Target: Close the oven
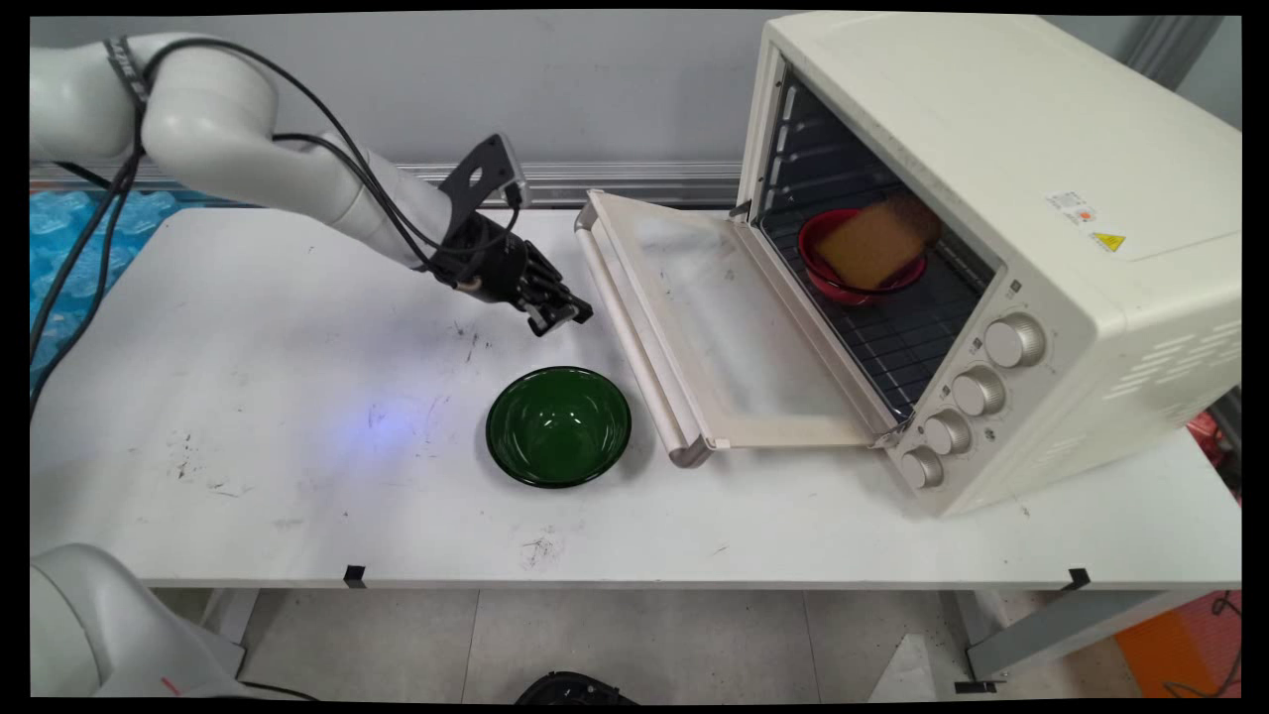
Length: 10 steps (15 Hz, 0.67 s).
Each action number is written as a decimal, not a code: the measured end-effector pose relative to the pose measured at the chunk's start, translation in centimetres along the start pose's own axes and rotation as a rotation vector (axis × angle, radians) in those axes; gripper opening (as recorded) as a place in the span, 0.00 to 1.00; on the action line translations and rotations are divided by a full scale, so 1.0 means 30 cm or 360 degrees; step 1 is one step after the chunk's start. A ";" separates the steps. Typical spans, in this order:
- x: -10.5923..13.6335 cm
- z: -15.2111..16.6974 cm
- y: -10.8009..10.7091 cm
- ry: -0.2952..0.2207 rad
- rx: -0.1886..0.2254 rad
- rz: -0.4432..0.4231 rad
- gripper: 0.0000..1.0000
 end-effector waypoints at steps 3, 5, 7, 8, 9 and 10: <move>-0.007 0.025 0.012 0.0044 -0.0009 -0.0011 0.00; -0.009 0.041 0.020 0.0077 -0.0017 -0.0021 0.00; -0.011 0.052 0.028 0.0106 -0.0025 -0.0032 0.00; -0.012 0.055 0.031 0.0115 -0.0028 -0.0034 0.00; -0.013 0.059 0.034 0.0126 -0.0031 -0.0038 0.00; -0.013 0.064 0.038 0.0140 -0.0035 -0.0041 0.00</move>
